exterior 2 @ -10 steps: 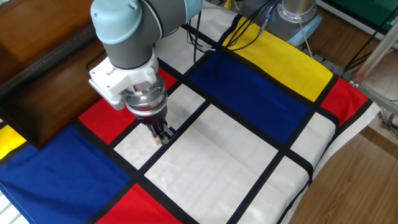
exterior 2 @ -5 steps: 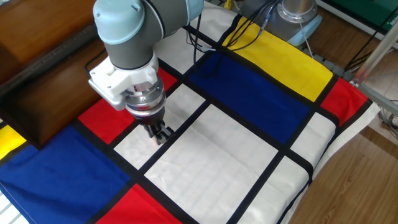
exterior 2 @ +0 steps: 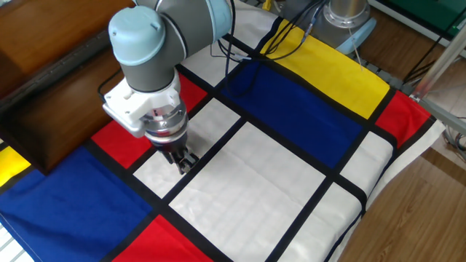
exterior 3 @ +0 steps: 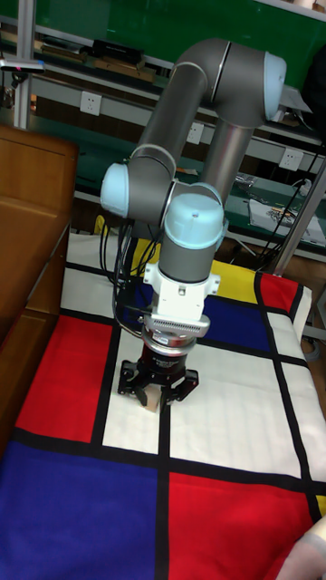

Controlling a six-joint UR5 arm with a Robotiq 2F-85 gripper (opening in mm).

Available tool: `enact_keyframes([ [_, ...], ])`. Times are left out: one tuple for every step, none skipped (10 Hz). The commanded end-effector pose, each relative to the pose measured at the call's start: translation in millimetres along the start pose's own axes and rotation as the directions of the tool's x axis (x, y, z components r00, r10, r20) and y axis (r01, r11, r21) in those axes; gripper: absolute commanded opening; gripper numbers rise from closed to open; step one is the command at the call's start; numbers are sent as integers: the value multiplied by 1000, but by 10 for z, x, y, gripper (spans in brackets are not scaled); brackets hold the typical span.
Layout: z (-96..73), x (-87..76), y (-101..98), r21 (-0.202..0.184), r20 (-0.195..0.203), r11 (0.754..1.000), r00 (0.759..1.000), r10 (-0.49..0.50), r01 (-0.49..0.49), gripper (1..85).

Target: Put the object on the shelf

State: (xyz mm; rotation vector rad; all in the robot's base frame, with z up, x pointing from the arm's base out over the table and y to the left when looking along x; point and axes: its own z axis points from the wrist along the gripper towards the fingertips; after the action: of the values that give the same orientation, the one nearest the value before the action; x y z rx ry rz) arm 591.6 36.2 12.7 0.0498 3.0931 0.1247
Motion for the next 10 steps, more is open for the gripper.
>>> enact_keyframes([
  [-39, 36, -58, 7, -3, 1000, 1000, -20, 20, 400],
  [-72, 78, -90, 21, -13, 999, 1000, -24, 25, 410],
  [-113, 97, -84, 22, -15, 999, 1000, -23, 23, 413],
  [-173, 124, -101, 39, -24, 999, 999, -25, 25, 417],
  [-233, 137, -100, 50, -27, 998, 999, -23, 24, 417],
  [-257, 145, -90, 51, -30, 998, 999, -23, 24, 417],
  [-250, 140, -88, 51, -30, 998, 999, -26, 27, 417],
  [-243, 135, -99, 56, -30, 998, 999, -29, 31, 417],
  [-227, 132, -95, 54, -33, 998, 999, -30, 32, 417],
  [-211, 129, -99, 54, -35, 998, 999, -32, 34, 417],
])
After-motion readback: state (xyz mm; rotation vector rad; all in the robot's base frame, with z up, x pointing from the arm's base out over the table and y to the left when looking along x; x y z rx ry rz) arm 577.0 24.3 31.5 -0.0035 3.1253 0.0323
